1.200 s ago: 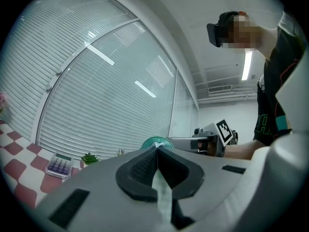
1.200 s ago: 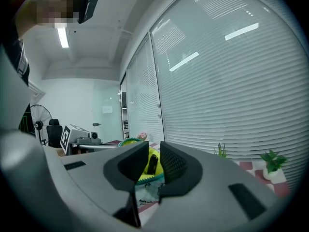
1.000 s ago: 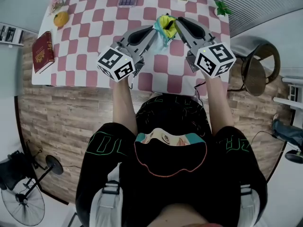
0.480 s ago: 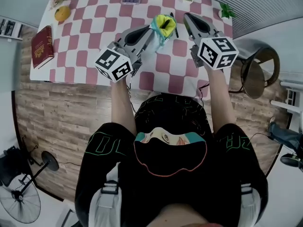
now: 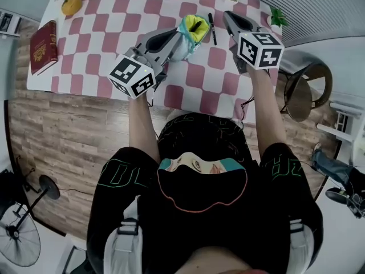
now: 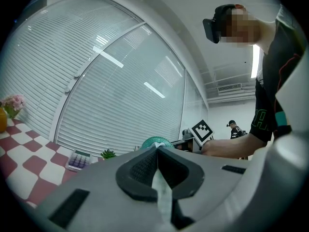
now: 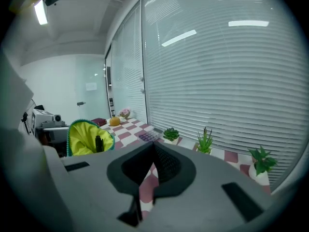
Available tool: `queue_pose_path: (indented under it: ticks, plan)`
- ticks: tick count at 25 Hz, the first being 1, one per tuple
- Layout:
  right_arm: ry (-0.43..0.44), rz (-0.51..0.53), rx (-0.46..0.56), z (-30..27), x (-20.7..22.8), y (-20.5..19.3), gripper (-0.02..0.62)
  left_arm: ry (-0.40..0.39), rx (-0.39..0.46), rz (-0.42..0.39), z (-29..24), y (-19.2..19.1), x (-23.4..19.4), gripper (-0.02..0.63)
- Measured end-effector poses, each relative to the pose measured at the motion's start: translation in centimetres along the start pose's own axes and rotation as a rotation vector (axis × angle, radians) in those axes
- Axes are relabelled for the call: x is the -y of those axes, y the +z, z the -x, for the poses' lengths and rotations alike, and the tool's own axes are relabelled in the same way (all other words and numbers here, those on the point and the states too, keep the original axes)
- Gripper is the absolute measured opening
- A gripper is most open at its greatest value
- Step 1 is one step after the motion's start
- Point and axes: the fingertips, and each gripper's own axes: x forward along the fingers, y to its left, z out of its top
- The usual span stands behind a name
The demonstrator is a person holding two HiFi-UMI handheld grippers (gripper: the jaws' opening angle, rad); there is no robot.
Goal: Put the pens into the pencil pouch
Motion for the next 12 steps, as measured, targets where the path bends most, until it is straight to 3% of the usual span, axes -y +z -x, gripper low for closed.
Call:
queue_pose_path:
  ticks: [12]
  plan:
    - [-0.021,0.013,-0.205,-5.5,2.9,-2.6,0.005,0.018,0.002,-0.005,-0.1,-0.1,-1.9,0.0]
